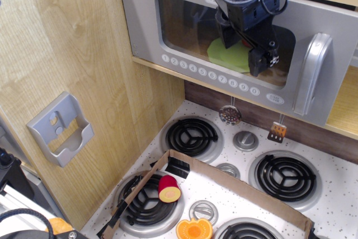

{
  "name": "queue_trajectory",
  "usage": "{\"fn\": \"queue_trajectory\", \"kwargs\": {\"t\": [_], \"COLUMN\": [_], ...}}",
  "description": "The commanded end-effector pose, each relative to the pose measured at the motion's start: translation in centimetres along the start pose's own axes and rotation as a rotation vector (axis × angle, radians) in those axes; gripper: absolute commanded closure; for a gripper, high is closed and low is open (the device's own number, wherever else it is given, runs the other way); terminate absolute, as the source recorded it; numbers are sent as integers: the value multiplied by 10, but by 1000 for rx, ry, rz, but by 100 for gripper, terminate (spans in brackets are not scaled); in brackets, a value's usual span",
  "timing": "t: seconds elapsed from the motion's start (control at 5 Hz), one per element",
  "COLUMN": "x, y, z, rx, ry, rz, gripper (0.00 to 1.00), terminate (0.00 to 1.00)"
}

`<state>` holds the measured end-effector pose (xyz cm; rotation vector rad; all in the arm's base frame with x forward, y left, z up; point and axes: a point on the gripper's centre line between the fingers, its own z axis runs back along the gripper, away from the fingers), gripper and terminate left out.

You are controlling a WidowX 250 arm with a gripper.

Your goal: Close microwave

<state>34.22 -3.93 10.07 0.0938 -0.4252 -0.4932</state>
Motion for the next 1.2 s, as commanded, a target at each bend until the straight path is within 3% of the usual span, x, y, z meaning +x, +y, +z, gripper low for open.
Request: {"fn": "queue_trajectory", "kwargs": {"t": [0.0,0.2,0.8,1.0], "x": [29,26,26,26], "y": [3,0,0,0], "z": [16,16,16,16], "rx": [50,1,1,1], "ry": [-103,-69,-69,-69], "rz": [-38,-24,-24,-24], "gripper": [0,0,0,0], "terminate": [0,0,0,100]}}
